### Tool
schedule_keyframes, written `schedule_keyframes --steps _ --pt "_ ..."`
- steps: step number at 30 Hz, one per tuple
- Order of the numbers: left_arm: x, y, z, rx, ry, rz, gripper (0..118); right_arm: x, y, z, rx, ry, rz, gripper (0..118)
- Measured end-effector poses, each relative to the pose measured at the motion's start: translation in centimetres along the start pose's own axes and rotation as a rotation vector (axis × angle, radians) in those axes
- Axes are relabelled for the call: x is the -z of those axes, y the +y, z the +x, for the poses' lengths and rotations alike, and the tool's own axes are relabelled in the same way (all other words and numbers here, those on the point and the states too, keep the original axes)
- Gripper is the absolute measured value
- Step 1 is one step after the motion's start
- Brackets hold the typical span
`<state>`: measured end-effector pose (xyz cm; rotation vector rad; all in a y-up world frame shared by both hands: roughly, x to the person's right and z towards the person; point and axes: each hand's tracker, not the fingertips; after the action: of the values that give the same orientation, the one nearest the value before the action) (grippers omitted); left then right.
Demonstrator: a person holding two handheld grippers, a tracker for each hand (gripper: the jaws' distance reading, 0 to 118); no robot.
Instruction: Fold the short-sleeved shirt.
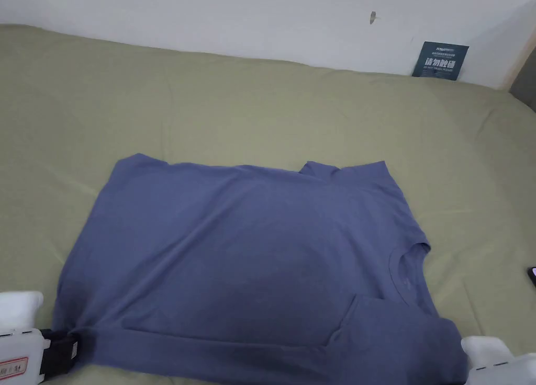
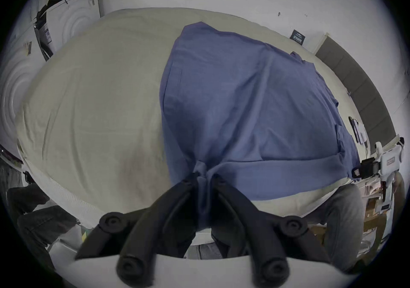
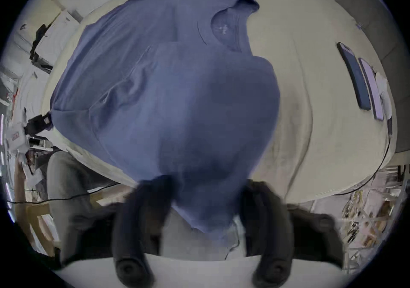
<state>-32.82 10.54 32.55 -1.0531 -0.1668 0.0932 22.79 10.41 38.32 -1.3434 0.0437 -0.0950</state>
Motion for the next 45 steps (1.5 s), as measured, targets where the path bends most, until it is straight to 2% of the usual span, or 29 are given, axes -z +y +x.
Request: schedule_keyframes --steps 1,2,3,4,6,13,19,25,32,34,35,36,37,38,40,43,45 --pt "0.0 0.2 0.0 -0.003 -0.005 -0.002 12 0.0 -0.1 -0.2 -0.031 -0.050 0.015 25" --pt "-0.1 0.2 -0.1 -0.007 -0.011 -0.005 12 -0.4 -0.2 0.0 -0.023 -0.020 0.030 11" --pt "-0.2 0.1 -0.1 -0.008 -0.011 -0.004 12 -0.9 -0.3 0.3 0.004 0.046 0.060 7" --pt "-0.4 0.0 -0.1 -0.009 -0.011 0.001 12 -1.3 -0.5 0.4 0.021 0.053 0.078 6" --pt "-0.6 0.1 -0.1 -0.005 -0.013 0.006 12 -2.4 -0.5 0.0 -0.029 0.001 0.110 6" --pt "-3.1 1.3 0.4 0.031 -0.020 0.048 11 -6.3 0.8 0.1 0.003 0.057 0.195 6" --pt "-3.6 6.7 0.6 0.039 -0.031 0.049 11 -8.9 6.6 0.3 0.001 0.091 0.238 6" --pt "-1.7 14.1 0.9 0.039 -0.045 0.053 11 -8.3 14.3 0.5 -0.009 0.069 0.211 6" --pt "4.1 18.9 1.9 0.081 0.035 -0.021 12 -3.8 20.6 1.8 0.146 0.105 0.138 7" --pt "5.6 18.7 1.8 0.064 0.046 -0.016 14 -2.5 20.7 2.1 0.211 0.114 0.174 13" --pt "6.1 18.6 1.7 0.052 0.064 -0.027 21 -2.1 20.7 2.1 0.210 0.116 0.189 33" --pt "6.5 18.3 1.7 0.034 0.081 -0.031 38 -1.9 20.5 2.0 0.207 0.113 0.226 61" --pt "6.5 17.9 1.4 0.012 0.091 -0.029 64 -1.8 20.2 1.9 0.184 0.097 0.264 88" --pt "6.3 17.4 1.1 0.002 0.088 -0.016 75 -2.1 19.4 2.0 0.174 0.086 0.301 100" --pt "4.7 16.4 0.5 -0.034 0.056 0.061 77 -3.5 17.7 1.9 0.135 0.084 0.425 95" --pt "0.3 14.4 0.5 -0.063 0.070 0.264 76 -6.2 14.1 1.2 0.066 0.043 0.572 95" --pt "-2.7 12.6 0.6 -0.077 0.029 0.380 74 -7.7 11.2 0.5 0.014 0.011 0.648 95"
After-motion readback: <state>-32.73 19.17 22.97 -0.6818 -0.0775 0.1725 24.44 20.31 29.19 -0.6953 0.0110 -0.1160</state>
